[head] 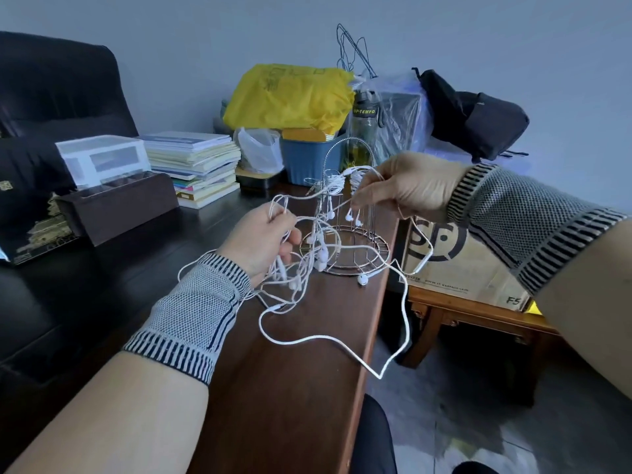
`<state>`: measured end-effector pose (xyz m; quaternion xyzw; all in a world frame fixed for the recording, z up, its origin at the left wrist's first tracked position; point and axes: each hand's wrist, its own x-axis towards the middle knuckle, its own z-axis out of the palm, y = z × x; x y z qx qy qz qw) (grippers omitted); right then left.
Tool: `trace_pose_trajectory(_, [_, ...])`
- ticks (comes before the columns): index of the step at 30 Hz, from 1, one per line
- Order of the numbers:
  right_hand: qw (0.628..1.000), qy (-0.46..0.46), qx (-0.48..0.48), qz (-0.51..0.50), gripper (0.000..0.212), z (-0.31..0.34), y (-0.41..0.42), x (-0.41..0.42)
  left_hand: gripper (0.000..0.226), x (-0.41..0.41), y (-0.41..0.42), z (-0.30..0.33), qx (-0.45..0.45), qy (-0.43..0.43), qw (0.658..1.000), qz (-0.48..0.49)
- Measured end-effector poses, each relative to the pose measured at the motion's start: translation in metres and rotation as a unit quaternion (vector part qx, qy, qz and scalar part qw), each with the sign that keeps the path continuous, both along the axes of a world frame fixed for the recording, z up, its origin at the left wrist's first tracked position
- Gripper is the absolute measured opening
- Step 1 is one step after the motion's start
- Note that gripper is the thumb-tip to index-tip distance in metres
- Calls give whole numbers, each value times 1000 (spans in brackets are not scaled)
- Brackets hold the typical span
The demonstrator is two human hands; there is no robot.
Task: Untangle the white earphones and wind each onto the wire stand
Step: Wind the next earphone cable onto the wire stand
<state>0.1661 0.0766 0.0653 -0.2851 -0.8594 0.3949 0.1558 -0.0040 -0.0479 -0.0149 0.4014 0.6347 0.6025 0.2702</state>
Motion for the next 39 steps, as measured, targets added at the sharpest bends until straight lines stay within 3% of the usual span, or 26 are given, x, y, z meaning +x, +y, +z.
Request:
trace_pose_trajectory(3, [980, -48, 194, -16, 19, 8, -3, -1, 30, 0, -3, 4, -11, 42, 999, 7])
trace_pose_trajectory(7, [871, -123, 473, -54, 17, 26, -15, 2, 16, 6, -12, 16, -17, 166, 986, -3])
trace_pose_trajectory(10, [825, -141, 542, -74, 14, 36, -16, 5, 11, 4, -12, 16, -3, 154, 988, 21])
trace_pose_trajectory(13, [816, -145, 546, -120, 13, 42, -11, 13, 17, -4, -12, 16, 27, 74, 996, 49])
trace_pose_trajectory(15, [830, -138, 523, -138, 15, 39, -9, 18, 16, -3, -15, 20, 42, 45, 997, 41])
trace_pose_trajectory(17, [869, -131, 459, -128, 15, 34, -8, 21, 19, 0, -15, 23, 52, 21, 998, 32])
trace_pose_trajectory(20, [943, -133, 293, -82, 20, 18, -9, 27, 20, 3, -12, 25, 53, -49, 997, 26])
trace_pose_trajectory(23, [988, -99, 107, -43, 29, -6, -6, 30, 25, 6, -12, 26, 41, -120, 991, -30])
trace_pose_trajectory(26, [998, -23, -50, -26, 22, -20, -3, 30, 22, 9, -13, 26, 16, -107, 993, -39])
trace_pose_trajectory(29, [989, 29, -146, -13, 13, -27, -2, 24, 21, 10, -13, 25, 8, -87, 996, -33])
trace_pose_trajectory(31, [982, 49, -181, -8, 5, -27, -3, 16, 22, 9, -13, 25, 5, -83, 996, -34])
trace_pose_trajectory(34, [981, 57, -187, -8, 16, -26, -9, 1, 23, 8, -13, 25, -6, -71, 997, -43])
trace_pose_trajectory(39, [991, 59, -119, 1, 19, -31, -15, -18, 25, 10, -11, 22, -21, -57, 997, -46])
